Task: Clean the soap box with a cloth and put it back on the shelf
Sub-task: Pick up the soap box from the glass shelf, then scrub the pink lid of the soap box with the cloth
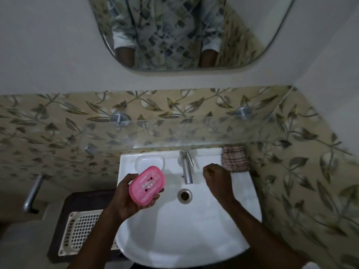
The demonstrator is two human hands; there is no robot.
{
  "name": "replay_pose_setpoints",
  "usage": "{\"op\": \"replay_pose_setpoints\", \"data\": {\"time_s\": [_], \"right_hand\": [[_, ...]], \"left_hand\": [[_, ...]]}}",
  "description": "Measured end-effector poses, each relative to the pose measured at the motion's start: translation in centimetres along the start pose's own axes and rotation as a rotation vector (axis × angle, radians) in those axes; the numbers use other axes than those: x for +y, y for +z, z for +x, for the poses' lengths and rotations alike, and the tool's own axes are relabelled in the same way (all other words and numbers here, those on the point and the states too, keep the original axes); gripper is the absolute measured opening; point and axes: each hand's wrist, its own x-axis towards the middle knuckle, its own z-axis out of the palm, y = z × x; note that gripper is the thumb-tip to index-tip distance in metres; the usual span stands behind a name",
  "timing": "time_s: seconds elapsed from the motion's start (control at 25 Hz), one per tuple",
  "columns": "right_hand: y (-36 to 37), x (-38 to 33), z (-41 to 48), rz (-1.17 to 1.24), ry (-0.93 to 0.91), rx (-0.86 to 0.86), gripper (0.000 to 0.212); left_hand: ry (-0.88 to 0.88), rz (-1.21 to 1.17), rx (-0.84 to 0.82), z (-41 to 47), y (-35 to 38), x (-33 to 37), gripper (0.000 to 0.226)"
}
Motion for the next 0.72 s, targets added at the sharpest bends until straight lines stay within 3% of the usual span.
{"op": "replay_pose_setpoints", "data": {"time_s": [0.04,0.12,0.2,0.24,0.36,0.4,0.48,0.52,0.6,0.64,0.72], "right_hand": [[-0.9,3.0,1.2,-0.167,0.067,-0.013,0.025],[-1.9,8.7,3.8,-0.552,0.17,-0.265,0.08],[-2.0,12.1,5.6,-0.742,0.122,-0.433,0.099],[-1.8,12.4,5.7,-0.776,0.052,-0.438,0.094],[-0.9,10.4,4.6,-0.775,-0.064,-0.31,0.042],[-0.6,9.9,4.6,-0.722,-0.086,-0.235,0.034],[-1.1,10.0,3.9,-0.523,-0.096,-0.227,0.036],[-1.6,10.3,3.4,-0.228,0.053,-0.193,0.041],[-2.6,10.2,1.9,0.426,0.519,-0.111,0.044],[-3.1,9.4,0.3,0.654,0.692,-0.07,0.044],[-4.1,6.7,-3.5,0.896,0.855,-0.094,0.046]], "left_hand": [[0.003,0.016,0.008,0.0,-0.1,-0.5,0.076],[0.011,0.015,-0.001,0.1,-0.4,-1.6,0.076],[0.029,-0.01,-0.015,0.0,-0.7,-2.4,0.072],[0.035,-0.02,-0.025,-0.2,-0.9,-2.7,0.07],[0.042,-0.053,-0.03,-0.3,-0.9,-3.6,0.065],[0.049,-0.067,-0.031,-0.2,-0.5,-3.8,0.064],[0.062,-0.084,-0.039,0.1,0.4,-4.0,0.066],[0.062,-0.088,-0.039,0.3,0.8,-4.1,0.068],[0.069,-0.102,-0.061,0.1,1.8,-4.4,0.072],[0.071,-0.114,-0.074,0.0,2.2,-4.6,0.074],[0.066,-0.121,-0.09,-0.1,2.6,-4.7,0.074]]}}
